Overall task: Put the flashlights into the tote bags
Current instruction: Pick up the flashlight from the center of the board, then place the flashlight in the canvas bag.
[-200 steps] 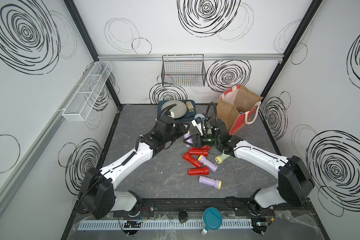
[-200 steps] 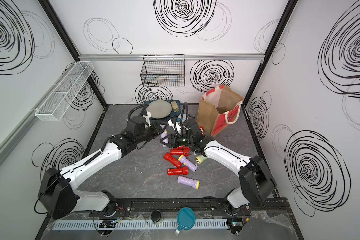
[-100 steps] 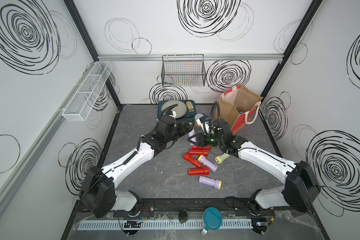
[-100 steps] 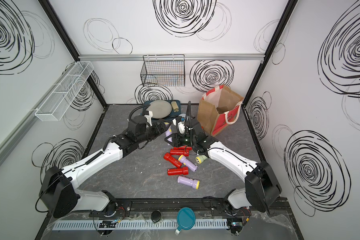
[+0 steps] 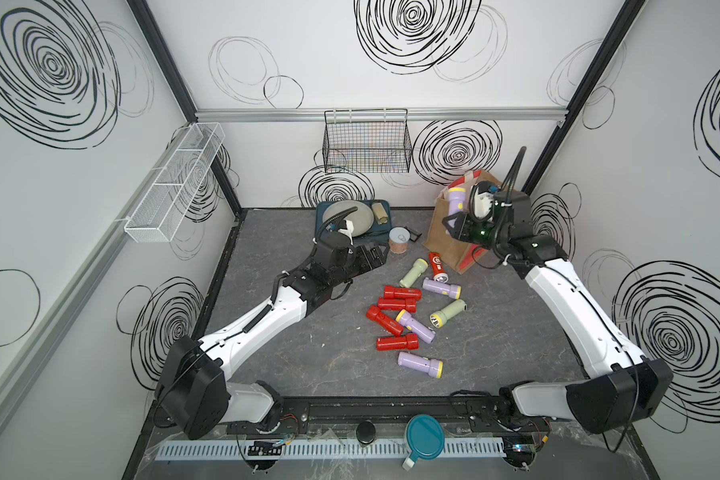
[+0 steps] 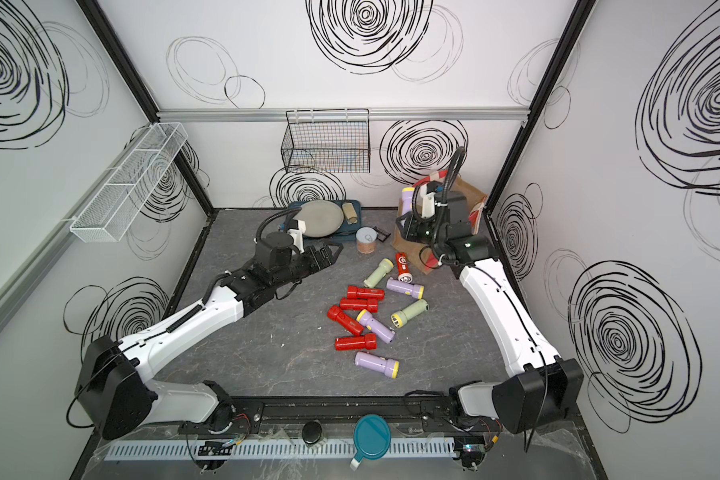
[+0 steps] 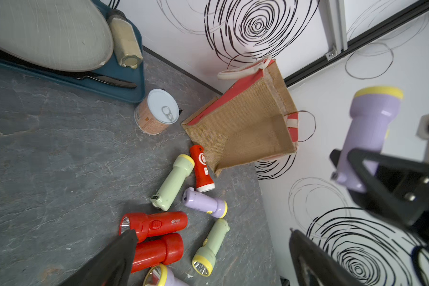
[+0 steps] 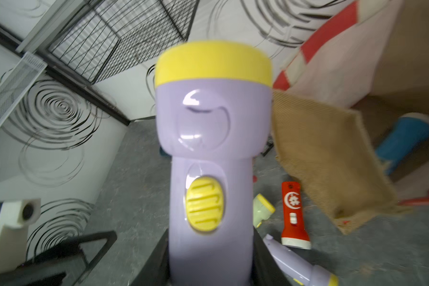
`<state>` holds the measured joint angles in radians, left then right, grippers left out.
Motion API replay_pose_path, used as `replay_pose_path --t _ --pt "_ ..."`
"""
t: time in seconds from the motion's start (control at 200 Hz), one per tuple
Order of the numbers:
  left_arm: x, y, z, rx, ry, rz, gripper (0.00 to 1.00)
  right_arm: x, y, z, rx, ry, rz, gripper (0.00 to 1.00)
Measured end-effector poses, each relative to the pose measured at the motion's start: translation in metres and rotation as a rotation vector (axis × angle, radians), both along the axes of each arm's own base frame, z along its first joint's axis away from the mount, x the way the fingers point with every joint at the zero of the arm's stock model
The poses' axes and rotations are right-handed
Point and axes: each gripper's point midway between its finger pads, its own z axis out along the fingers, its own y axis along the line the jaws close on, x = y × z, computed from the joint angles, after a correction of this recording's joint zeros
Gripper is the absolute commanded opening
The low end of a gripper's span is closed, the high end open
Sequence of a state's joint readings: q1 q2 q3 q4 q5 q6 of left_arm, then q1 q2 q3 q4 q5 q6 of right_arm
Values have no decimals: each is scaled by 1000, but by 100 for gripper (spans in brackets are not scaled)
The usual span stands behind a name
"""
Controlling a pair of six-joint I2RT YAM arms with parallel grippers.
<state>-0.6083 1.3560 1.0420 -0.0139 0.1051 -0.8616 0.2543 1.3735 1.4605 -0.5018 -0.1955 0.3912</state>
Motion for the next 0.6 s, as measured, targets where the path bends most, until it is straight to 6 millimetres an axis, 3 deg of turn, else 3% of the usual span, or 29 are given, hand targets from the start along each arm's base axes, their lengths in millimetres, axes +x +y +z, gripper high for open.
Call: replay_pose_path --t 0.125,0.295,0.6 --pt "-13 -12 -4 70 -10 -41 99 35 -30 8 -39 12 -123 0" --pt "-27 -30 2 122 -47 -93 99 84 -59 -4 -83 54 -231 0" --pt "-41 -47 -13 181 -45 -130 99 157 -132 -67 -114 170 -398 0"
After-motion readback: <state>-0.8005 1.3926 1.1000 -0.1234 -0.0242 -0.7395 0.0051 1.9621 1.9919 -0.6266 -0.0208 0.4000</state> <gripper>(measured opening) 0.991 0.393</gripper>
